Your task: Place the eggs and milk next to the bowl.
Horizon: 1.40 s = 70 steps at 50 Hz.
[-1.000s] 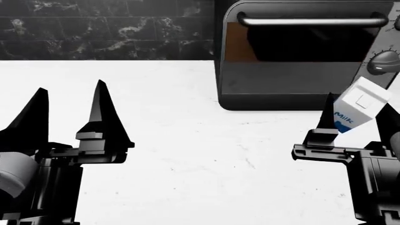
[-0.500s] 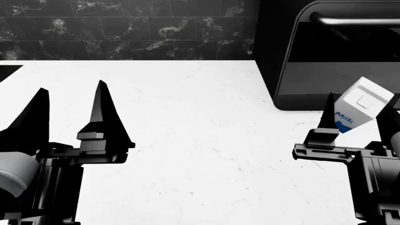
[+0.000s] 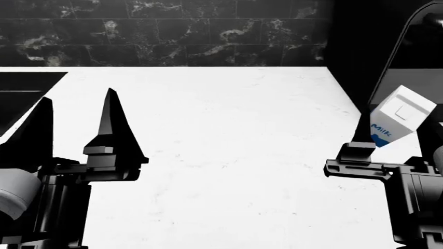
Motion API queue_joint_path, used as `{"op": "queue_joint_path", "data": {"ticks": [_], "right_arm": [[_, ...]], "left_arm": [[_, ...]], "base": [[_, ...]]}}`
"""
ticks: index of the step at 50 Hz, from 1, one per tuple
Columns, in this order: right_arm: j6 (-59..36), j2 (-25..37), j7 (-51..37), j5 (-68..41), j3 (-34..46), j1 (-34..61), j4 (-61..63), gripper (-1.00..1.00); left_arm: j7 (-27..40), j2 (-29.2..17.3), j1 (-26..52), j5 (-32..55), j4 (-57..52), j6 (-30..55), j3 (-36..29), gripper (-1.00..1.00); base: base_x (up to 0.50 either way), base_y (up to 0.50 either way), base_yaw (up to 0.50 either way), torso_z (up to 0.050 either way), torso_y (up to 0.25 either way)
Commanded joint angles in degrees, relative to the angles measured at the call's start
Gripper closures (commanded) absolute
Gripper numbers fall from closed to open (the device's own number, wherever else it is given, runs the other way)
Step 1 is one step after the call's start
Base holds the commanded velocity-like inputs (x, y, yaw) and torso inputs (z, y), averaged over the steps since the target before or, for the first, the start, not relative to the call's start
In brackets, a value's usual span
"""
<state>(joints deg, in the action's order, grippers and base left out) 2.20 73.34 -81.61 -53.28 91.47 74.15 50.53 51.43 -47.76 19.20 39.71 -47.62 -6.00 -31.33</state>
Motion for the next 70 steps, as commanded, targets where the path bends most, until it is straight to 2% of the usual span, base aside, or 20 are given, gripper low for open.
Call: {"op": "queue_joint_path", "data": {"ticks": [1, 70], "right_arm": [[-0.7, 0.1, -0.1, 0.7, -2.4, 2.9, 0.7, 1.0], [-0.7, 0.1, 0.4, 0.9, -4.0, 1.5, 0.6, 1.0]], "left_arm": [[0.0, 0.1, 0.0, -0.1, 0.0, 0.1, 0.0, -1.0], [0.1, 0.0, 0.0, 0.1, -0.2, 0.3, 0.3, -1.0]], "base": [[0.0, 0.45, 0.0, 0.0, 0.0], [0.0, 0.44, 0.0, 0.001, 0.001]]}}
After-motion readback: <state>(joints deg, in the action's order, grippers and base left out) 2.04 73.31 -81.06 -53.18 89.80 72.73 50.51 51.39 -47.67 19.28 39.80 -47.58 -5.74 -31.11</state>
